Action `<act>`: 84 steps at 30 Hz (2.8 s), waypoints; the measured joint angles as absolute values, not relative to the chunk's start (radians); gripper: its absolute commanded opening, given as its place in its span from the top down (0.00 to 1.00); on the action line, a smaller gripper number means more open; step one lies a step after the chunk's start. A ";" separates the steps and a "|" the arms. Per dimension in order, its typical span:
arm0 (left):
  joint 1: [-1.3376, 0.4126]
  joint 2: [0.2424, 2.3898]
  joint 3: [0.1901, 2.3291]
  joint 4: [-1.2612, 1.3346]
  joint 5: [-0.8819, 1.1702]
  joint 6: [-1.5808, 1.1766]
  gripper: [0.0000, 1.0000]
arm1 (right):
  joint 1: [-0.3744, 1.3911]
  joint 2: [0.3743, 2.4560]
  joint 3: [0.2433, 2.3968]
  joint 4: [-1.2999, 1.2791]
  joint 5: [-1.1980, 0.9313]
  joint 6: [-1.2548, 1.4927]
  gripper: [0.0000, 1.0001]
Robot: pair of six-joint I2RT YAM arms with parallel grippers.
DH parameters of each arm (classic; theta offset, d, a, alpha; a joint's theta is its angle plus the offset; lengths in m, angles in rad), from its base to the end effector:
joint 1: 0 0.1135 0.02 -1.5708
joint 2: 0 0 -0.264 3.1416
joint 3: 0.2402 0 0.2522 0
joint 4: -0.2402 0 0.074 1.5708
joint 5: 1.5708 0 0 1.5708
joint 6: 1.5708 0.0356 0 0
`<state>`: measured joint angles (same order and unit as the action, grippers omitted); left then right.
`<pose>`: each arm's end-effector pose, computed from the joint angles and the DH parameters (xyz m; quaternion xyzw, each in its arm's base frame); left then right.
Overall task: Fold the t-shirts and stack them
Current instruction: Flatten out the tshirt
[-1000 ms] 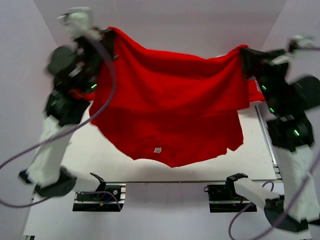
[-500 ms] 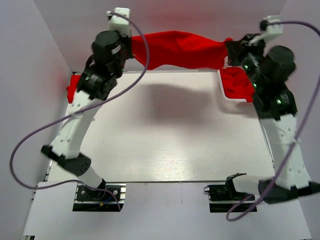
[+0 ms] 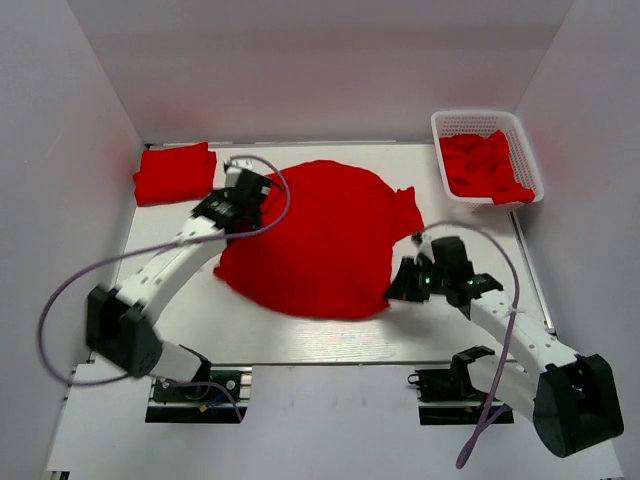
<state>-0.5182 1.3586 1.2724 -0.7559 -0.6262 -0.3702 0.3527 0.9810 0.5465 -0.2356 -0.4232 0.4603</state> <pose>0.2554 -0.1216 0.3335 -0.0437 0.8946 0.1142 0.4298 0.1864 0.0842 0.2181 -0.0439 0.8839 0.3419 0.3161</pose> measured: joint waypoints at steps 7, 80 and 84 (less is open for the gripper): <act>-0.459 1.553 1.261 -1.075 -0.609 -0.679 0.00 | 0.386 0.941 0.601 -0.495 -0.404 0.413 0.10; -0.432 1.553 1.249 -0.588 -0.208 -0.434 0.00 | 0.439 1.814 1.394 -0.391 -0.005 0.422 0.10; -0.399 1.547 1.249 -0.717 -0.340 -0.532 0.00 | 0.431 1.946 1.477 -0.382 -0.010 0.408 0.10</act>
<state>-0.3992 1.5467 1.2488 -0.7170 -0.3405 -0.5323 0.4309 1.9465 1.4773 -0.3820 -0.0101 0.4084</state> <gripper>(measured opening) 0.998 0.904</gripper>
